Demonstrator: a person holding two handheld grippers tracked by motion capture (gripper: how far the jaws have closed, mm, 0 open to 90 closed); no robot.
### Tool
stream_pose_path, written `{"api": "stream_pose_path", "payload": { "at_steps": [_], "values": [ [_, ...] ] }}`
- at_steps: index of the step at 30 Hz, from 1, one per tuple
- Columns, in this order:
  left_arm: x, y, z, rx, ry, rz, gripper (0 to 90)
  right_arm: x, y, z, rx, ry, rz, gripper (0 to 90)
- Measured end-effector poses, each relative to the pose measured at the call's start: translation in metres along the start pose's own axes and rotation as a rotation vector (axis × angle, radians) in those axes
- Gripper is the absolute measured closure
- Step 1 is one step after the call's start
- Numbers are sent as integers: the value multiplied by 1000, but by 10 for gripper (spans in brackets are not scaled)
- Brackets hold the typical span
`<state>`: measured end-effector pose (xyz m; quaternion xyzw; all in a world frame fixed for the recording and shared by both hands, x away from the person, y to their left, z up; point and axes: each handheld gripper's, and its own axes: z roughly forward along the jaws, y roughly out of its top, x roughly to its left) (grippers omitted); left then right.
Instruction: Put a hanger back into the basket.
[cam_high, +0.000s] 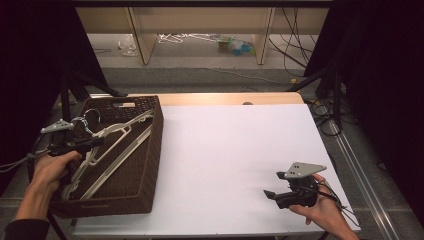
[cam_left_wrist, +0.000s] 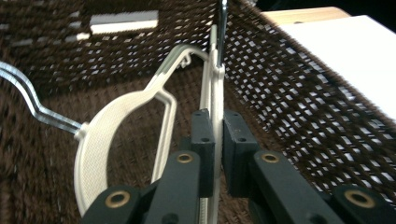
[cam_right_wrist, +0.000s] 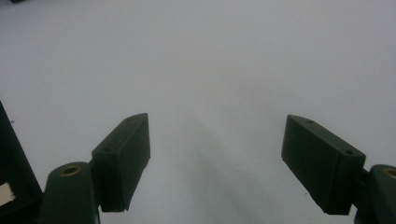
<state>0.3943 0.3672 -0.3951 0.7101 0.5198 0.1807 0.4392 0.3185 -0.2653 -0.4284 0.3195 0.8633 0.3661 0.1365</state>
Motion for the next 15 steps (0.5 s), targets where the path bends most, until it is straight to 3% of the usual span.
{"api": "stream_pose_path", "payload": {
  "at_steps": [8, 12, 15],
  "values": [
    [8, -6, 1, -12, 90, -18, 813, 1, 0, 1, 4, -1, 5, 249],
    [8, -9, 5, 17, 153, -13, 783, 0, 0, 0, -1, -2, 2, 249],
    [12, -12, 6, 12, 191, -49, 739, -1, 0, 0, -10, -6, 0, 249]
  ]
}}
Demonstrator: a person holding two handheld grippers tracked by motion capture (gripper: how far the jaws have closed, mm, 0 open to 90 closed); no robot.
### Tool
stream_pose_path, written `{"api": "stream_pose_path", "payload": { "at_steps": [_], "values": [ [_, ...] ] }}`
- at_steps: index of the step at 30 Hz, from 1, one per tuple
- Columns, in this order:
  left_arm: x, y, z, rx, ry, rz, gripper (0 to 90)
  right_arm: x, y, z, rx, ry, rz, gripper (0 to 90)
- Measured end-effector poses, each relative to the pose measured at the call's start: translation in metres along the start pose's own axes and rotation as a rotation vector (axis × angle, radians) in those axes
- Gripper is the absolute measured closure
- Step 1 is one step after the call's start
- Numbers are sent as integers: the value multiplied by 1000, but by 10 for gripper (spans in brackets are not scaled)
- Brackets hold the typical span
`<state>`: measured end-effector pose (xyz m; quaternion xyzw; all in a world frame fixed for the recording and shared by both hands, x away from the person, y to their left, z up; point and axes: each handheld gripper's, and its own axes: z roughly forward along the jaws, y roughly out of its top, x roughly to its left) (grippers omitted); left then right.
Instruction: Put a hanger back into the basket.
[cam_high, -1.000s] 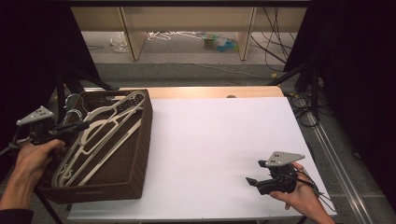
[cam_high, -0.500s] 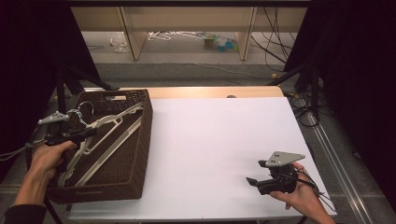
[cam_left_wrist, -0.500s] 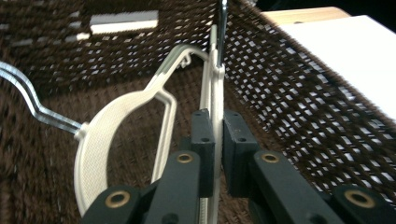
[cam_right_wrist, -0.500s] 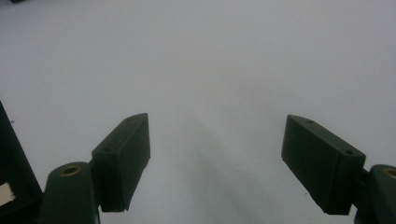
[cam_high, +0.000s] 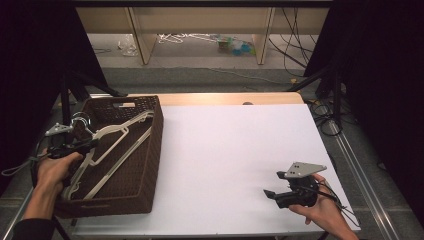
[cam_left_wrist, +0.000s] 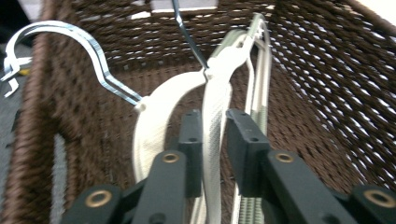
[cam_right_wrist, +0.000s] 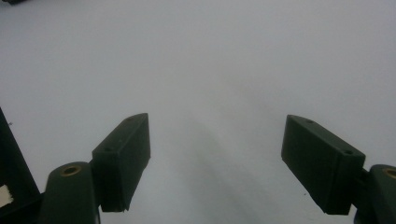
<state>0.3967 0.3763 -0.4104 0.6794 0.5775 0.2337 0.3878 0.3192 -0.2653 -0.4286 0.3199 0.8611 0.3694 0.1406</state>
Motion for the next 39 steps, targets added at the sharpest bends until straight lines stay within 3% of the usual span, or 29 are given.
{"api": "stream_pose_path", "payload": {
  "at_steps": [8, 12, 17, 23, 33, 36, 39],
  "values": [
    [7, -3, 3, 33, 36, -18, 666, 1, -1, 0, 13, 9, 11, 249],
    [9, -1, 0, -7, 46, -68, 577, 1, -1, 0, 11, 8, 8, 249],
    [5, 1, -5, -22, 34, -54, 526, 1, 0, 0, 11, 9, 12, 250],
    [-13, 5, -12, -60, -15, -4, 447, 1, 0, -1, 9, 0, 22, 250],
    [-51, 9, -27, -170, -111, 53, 359, -1, -1, 1, -17, -15, 13, 251],
    [-65, 8, -32, -205, -141, 66, 341, -1, -1, 1, -20, -16, 25, 251],
    [-85, 6, -35, -214, -177, 108, 327, 0, -1, 1, -27, -20, 36, 250]
  ]
}}
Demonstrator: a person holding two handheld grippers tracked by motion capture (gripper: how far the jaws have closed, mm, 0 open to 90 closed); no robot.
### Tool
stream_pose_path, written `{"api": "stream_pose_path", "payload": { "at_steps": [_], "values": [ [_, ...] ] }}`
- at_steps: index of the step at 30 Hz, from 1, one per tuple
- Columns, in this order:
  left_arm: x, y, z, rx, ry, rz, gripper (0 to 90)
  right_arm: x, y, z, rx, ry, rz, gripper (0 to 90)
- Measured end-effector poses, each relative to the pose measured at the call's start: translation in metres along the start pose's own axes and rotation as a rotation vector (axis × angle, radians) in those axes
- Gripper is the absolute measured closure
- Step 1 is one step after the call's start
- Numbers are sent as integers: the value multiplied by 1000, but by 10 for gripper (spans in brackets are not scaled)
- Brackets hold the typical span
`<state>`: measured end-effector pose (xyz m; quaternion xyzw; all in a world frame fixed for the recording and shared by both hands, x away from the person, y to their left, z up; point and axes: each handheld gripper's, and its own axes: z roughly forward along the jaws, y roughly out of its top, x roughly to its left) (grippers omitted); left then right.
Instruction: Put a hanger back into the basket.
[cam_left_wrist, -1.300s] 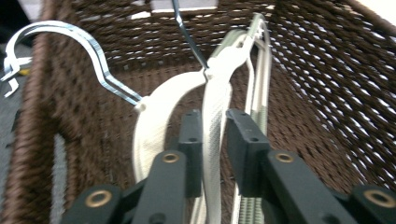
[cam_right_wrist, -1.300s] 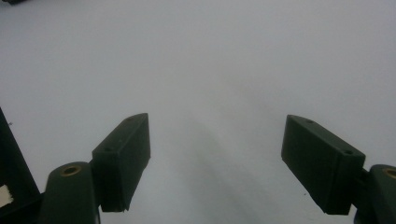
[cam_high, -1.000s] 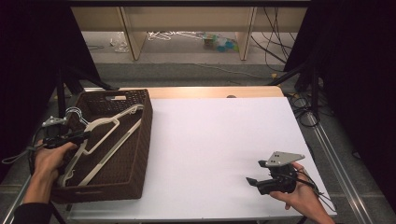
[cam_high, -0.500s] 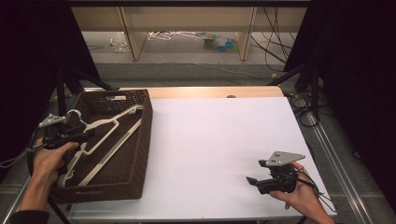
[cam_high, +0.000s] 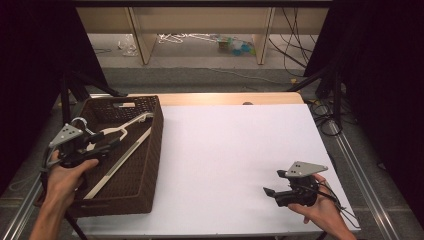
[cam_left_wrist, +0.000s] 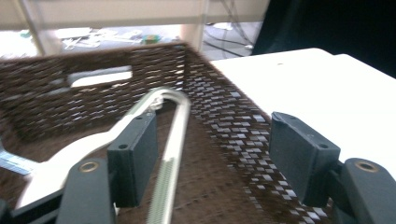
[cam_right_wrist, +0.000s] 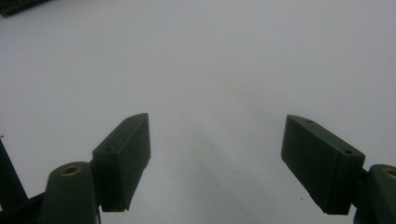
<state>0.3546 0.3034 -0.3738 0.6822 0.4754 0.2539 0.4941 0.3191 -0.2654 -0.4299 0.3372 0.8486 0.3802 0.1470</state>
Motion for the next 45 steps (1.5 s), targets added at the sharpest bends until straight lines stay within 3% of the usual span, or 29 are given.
{"api": "stream_pose_path", "payload": {
  "at_steps": [6, 9, 16, 19, 24, 30, 33, 37, 41, 45],
  "values": [
    [-35, 2, 1, -24, -68, 62, 273, 1, 1, 1, -24, -6, -11, 250],
    [-50, 2, 3, -42, -100, 63, 250, 1, 1, 1, -34, 0, -6, 250],
    [-85, -5, 12, -21, -162, 108, 197, 2, 1, 0, -64, -3, 7, 247],
    [-98, -6, 13, -24, -188, 135, 197, 2, 1, 0, -77, -5, 1, 245],
    [-117, -10, 13, -43, -233, 143, 198, 4, 2, -1, -116, 4, 12, 228],
    [-133, -19, 19, -31, -262, 171, 190, 4, 3, -2, -164, 17, 20, 201],
    [-140, -24, 21, -31, -265, 164, 182, 4, 3, -3, -176, 25, 25, 189],
    [-146, -30, 25, -43, -259, 191, 176, 5, 3, -3, -197, 20, 25, 183],
    [-149, -37, 28, -47, -255, 172, 176, 6, 1, -3, -202, 27, 20, 182],
    [-150, -43, 29, -51, -260, 178, 175, 9, 1, -3, -203, 37, 23, 182]
  ]
}}
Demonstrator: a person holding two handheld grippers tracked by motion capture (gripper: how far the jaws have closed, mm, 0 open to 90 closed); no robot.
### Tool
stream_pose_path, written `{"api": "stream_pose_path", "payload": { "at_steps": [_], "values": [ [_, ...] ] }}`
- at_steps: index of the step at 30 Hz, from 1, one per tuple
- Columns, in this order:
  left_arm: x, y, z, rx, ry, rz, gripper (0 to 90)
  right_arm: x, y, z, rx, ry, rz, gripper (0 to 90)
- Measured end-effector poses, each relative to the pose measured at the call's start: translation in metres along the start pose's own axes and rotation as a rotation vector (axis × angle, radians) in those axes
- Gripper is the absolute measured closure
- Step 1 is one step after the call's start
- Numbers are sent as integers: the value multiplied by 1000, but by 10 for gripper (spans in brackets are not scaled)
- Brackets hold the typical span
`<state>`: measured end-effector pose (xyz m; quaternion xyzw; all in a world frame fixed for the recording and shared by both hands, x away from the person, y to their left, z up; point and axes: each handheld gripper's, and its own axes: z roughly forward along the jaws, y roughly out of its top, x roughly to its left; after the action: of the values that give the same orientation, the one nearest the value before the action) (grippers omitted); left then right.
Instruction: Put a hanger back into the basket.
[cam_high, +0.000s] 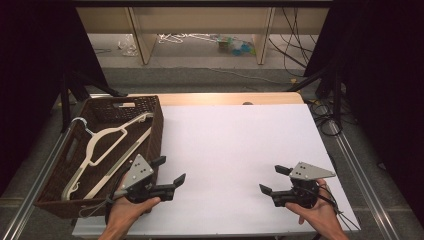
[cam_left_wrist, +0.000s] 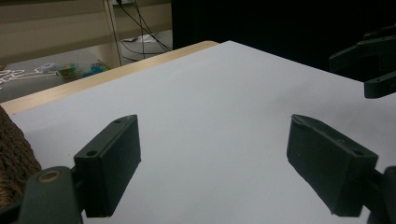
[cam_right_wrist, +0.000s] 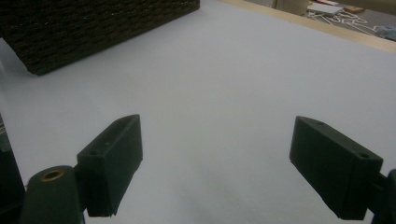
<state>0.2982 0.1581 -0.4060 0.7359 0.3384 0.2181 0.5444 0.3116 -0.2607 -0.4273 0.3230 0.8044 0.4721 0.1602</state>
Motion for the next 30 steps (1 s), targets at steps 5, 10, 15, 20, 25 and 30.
{"api": "stream_pose_path", "payload": {
  "at_steps": [5, 10, 15, 20, 25, 30],
  "values": [
    [-5, -8, 0, 0, -2, 3, 173, 5, 1, -2, -17, -10, -16, 182],
    [-11, -15, -3, 9, -18, 37, 171, 12, 1, -2, -24, 7, -15, 182],
    [-13, -21, -2, 7, -15, 44, 171, 17, -1, -5, -41, 10, -21, 175],
    [-14, -24, -5, -6, -7, 20, 170, 23, -4, -11, -47, 5, -24, 174],
    [-14, -26, -8, -6, -2, 42, 170, 25, -6, -13, -42, 23, -19, 173],
    [-15, -28, -8, -1, 2, 29, 170, 25, -7, -13, -53, 8, -20, 173]
  ]
}}
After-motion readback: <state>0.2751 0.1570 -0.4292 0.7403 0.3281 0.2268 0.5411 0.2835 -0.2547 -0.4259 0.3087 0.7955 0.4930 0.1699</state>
